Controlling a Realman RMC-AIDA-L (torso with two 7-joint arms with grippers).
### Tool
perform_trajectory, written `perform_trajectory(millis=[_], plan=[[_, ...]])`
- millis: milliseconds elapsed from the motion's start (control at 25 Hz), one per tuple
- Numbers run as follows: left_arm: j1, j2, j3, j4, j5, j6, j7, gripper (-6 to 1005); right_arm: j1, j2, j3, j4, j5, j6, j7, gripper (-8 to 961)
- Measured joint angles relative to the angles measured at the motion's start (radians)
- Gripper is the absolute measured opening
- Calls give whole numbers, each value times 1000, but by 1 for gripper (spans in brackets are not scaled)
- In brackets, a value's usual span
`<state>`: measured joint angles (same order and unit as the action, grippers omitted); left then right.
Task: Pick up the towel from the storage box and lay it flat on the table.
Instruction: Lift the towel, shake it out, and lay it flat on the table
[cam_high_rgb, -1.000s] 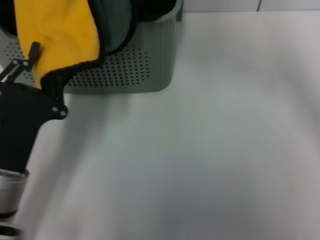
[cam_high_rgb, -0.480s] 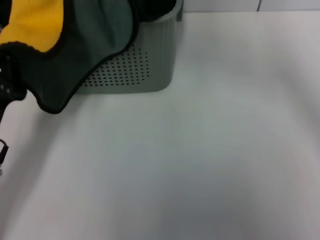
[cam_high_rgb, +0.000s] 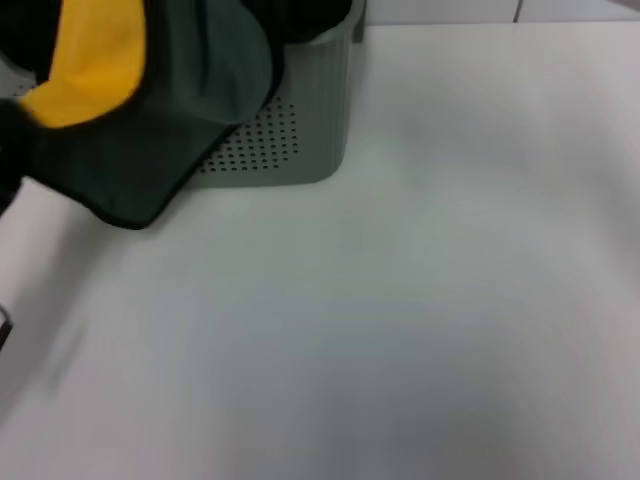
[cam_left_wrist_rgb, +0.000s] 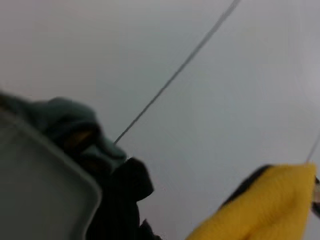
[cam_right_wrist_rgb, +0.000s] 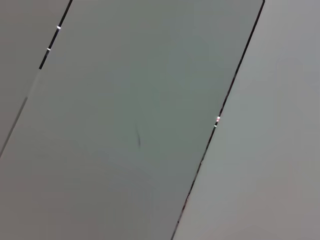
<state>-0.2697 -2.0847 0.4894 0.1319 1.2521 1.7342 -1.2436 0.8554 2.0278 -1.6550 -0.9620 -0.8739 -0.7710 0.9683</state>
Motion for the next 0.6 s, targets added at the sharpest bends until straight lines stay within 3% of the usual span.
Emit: perform_trajectory(millis=[120,320,600], plan=[[36,1,17,37,9,35,-164,27,-35,0,0,-38,6,-9,-17,39],[55,11,89,59,27,19,-235,51,-38,0,6,-56,8,-12,-28,39],[54,-8,167,22,59,-42,16,85,-16,0,4,-56,9,-5,-24,39]])
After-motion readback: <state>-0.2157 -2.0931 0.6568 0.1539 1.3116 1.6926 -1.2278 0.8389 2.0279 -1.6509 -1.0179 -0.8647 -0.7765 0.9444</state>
